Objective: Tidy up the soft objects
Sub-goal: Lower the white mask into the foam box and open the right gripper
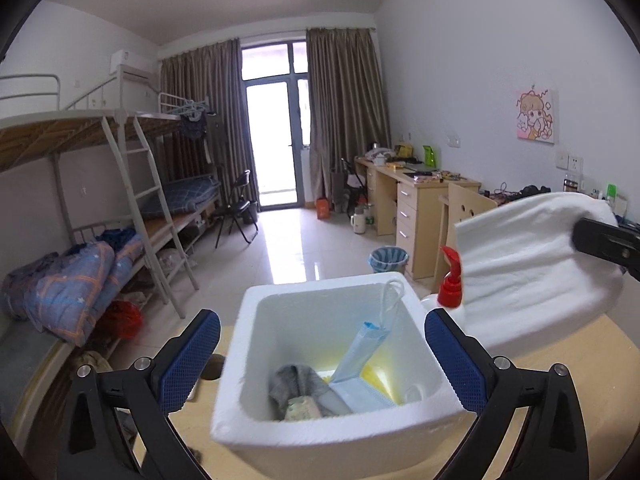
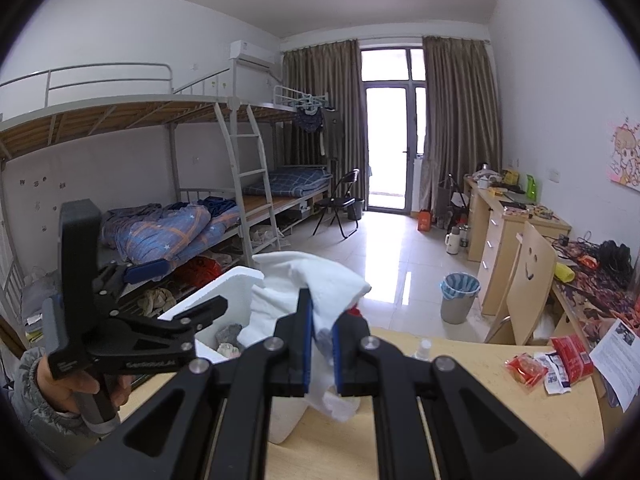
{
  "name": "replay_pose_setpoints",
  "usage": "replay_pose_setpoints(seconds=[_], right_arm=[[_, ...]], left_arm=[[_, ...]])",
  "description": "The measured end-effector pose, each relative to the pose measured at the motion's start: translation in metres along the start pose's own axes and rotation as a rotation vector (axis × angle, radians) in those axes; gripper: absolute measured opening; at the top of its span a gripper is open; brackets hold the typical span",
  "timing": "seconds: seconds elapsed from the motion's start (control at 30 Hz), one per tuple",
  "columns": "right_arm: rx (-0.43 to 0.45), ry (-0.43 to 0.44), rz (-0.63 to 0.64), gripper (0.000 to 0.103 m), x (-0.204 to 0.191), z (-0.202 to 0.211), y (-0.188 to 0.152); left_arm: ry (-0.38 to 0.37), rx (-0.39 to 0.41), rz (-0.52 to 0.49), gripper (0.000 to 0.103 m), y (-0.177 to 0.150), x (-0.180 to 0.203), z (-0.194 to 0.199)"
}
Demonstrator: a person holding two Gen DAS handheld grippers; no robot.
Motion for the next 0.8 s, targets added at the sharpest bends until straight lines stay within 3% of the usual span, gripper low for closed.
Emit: replay_pose_setpoints(seconds=[0.8], right_arm=[[-0.055,0.100,0.033,0.011,-0.053,-0.065,0.002]], left_arm=[[0.163,-0.029,0.032,0.102,-0.039,-0.061,0.040]])
Point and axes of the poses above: each gripper's, at about its wrist camera, not at the fingertips, and z roughly against the way its jaws point, x to its right, y to its top, the point moved 4 cm from there along -z, roughly the way its jaws point, and after that the axes turned 12 degrees about -z, right-handed, at the moved point
